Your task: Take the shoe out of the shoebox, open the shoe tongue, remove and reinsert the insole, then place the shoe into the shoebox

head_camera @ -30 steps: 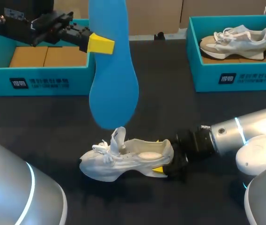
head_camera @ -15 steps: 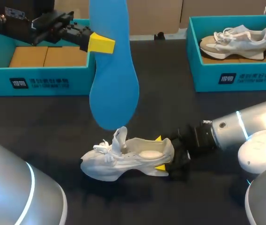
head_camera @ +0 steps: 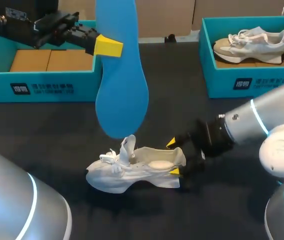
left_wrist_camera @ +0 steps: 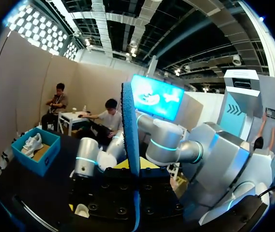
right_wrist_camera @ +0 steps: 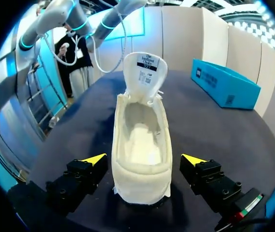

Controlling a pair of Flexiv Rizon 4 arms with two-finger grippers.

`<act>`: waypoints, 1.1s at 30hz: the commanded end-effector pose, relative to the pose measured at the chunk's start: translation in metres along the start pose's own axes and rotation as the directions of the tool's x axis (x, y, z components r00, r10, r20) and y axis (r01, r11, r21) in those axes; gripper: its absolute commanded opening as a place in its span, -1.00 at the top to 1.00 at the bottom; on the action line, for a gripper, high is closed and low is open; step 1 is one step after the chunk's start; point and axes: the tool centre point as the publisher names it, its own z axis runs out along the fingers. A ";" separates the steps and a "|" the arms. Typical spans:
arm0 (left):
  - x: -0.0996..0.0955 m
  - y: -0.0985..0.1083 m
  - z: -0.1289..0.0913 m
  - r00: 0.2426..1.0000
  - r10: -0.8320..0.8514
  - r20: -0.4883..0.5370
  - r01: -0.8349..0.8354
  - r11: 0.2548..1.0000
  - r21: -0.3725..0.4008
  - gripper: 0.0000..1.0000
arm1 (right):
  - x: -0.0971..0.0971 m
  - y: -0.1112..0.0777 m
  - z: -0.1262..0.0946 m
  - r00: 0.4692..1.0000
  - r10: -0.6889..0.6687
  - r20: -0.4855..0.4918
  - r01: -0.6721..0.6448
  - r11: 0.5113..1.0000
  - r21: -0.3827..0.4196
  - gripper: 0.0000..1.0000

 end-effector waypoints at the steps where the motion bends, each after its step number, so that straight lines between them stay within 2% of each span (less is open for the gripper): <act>1: -0.001 0.000 0.001 1.000 0.000 -0.001 0.000 1.000 -0.001 1.00 | -0.002 0.017 -0.009 0.999 0.027 -0.019 -0.019 0.939 0.344 -1.00; 7: -0.001 0.000 0.001 1.000 0.000 -0.001 0.000 1.000 -0.001 1.00 | 0.001 0.027 -0.007 0.997 0.079 -0.021 -0.057 0.856 0.513 -1.00; 13: -0.001 0.000 0.001 1.000 0.000 -0.001 0.000 1.000 -0.001 1.00 | 0.005 0.028 -0.006 0.997 0.073 -0.006 -0.054 0.786 0.616 -1.00; 20: -0.001 0.000 0.001 1.000 0.000 -0.001 0.000 1.000 -0.001 1.00 | 0.016 0.032 -0.006 1.000 0.024 0.008 -0.023 0.745 0.666 -1.00; 25: -0.001 0.000 0.001 1.000 0.000 -0.001 0.000 1.000 -0.001 1.00 | 0.020 0.034 -0.006 0.999 0.041 0.006 -0.033 0.708 0.705 -1.00; 33: -0.001 0.000 0.001 1.000 0.000 -0.001 0.000 1.000 -0.001 1.00 | 0.020 0.033 -0.005 0.999 0.036 0.004 -0.028 0.696 0.718 -1.00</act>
